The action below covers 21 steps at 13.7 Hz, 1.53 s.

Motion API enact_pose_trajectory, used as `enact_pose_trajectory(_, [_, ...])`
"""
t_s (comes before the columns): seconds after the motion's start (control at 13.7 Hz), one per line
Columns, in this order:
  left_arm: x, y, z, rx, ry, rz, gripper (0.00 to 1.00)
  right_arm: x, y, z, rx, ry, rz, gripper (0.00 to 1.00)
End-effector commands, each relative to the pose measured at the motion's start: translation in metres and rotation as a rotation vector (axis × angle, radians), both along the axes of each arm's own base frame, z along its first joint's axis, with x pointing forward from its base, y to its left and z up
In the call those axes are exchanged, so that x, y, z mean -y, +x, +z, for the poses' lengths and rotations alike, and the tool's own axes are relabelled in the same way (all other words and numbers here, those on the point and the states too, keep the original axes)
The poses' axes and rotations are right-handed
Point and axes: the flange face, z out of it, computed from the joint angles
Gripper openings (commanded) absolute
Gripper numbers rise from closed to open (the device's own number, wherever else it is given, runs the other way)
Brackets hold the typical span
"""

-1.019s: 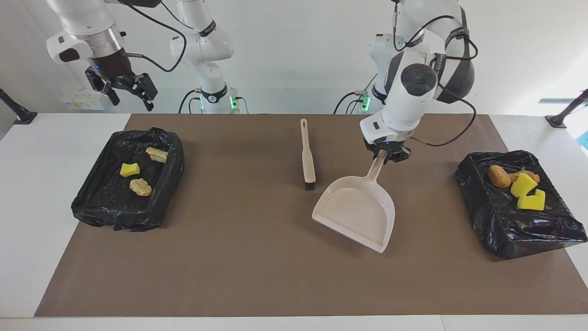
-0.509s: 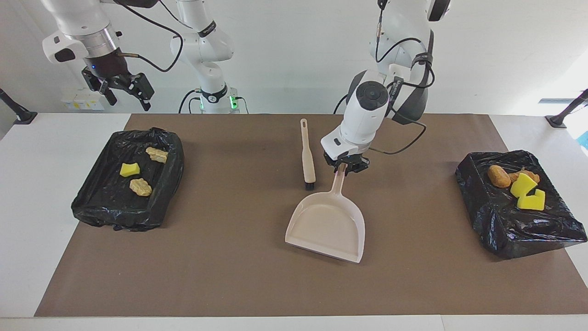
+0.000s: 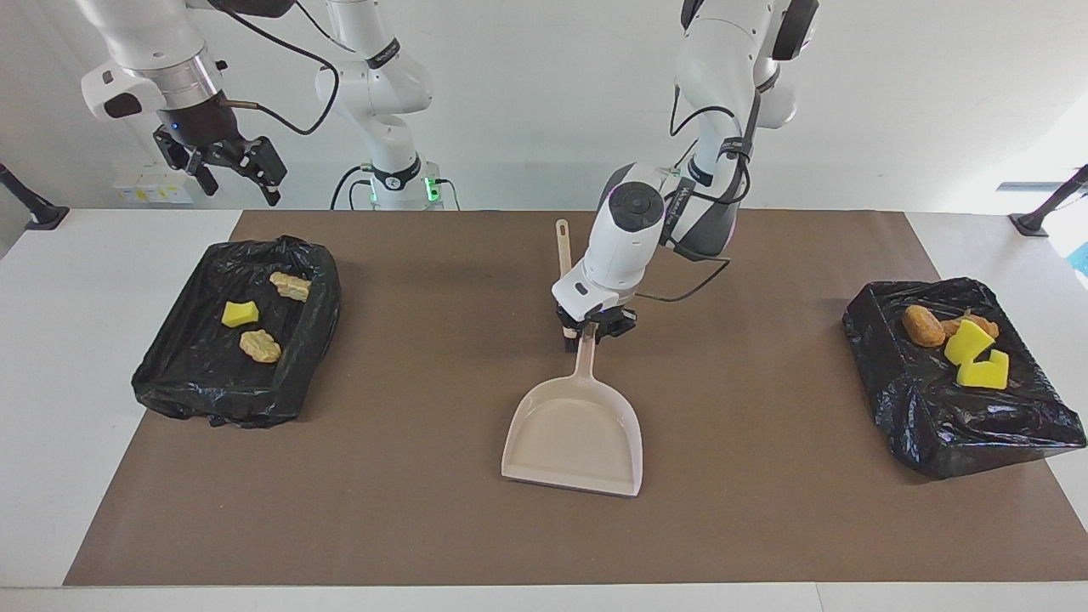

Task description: Sweep and dump trash in bin

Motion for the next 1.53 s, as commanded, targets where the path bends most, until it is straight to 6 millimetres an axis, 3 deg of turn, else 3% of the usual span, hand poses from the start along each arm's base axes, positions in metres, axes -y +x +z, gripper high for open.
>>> enact_pose_trajectory(0.0, [-0.017, 0.003, 0.017, -0.010, 0.014, 0.009, 1.00, -0.007, -0.007, -0.003, 0.030, 0.010, 0.046, 1.00])
enact_pose_trajectory(0.07, [-0.031, 0.009, 0.031, 0.003, 0.005, -0.022, 1.00, -0.018, -0.011, -0.005, 0.021, 0.013, 0.055, 1.00])
enact_pose_trajectory(0.15, [-0.060, 0.026, 0.038, 0.013, -0.001, -0.050, 1.00, -0.022, -0.014, -0.009, 0.017, 0.014, 0.060, 1.00])
enact_pose_trajectory(0.29, [-0.101, 0.048, 0.045, 0.030, -0.013, -0.131, 1.00, -0.025, -0.014, -0.010, 0.014, 0.013, 0.048, 1.00])
enact_pose_trajectory(0.58, [-0.202, 0.089, 0.062, 0.078, -0.024, -0.027, 1.00, -0.024, -0.012, -0.008, 0.015, 0.014, 0.054, 1.00])
enact_pose_trajectory(0.73, [-0.239, 0.098, 0.067, 0.086, -0.025, -0.016, 1.00, -0.021, -0.004, -0.008, -0.015, 0.015, 0.052, 1.00])
enact_pose_trajectory(0.95, [-0.292, 0.098, 0.111, 0.122, -0.015, 0.043, 1.00, -0.018, 0.003, -0.004, -0.023, 0.019, 0.044, 1.00])
enact_pose_trajectory(1.31, [-0.374, 0.064, 0.190, 0.140, 0.075, 0.099, 1.00, -0.017, -0.001, -0.005, -0.025, 0.021, 0.038, 1.00])
enact_pose_trajectory(1.46, [-0.405, 0.048, 0.209, 0.116, 0.077, 0.146, 1.00, -0.017, -0.002, -0.009, -0.032, 0.022, 0.041, 1.00])
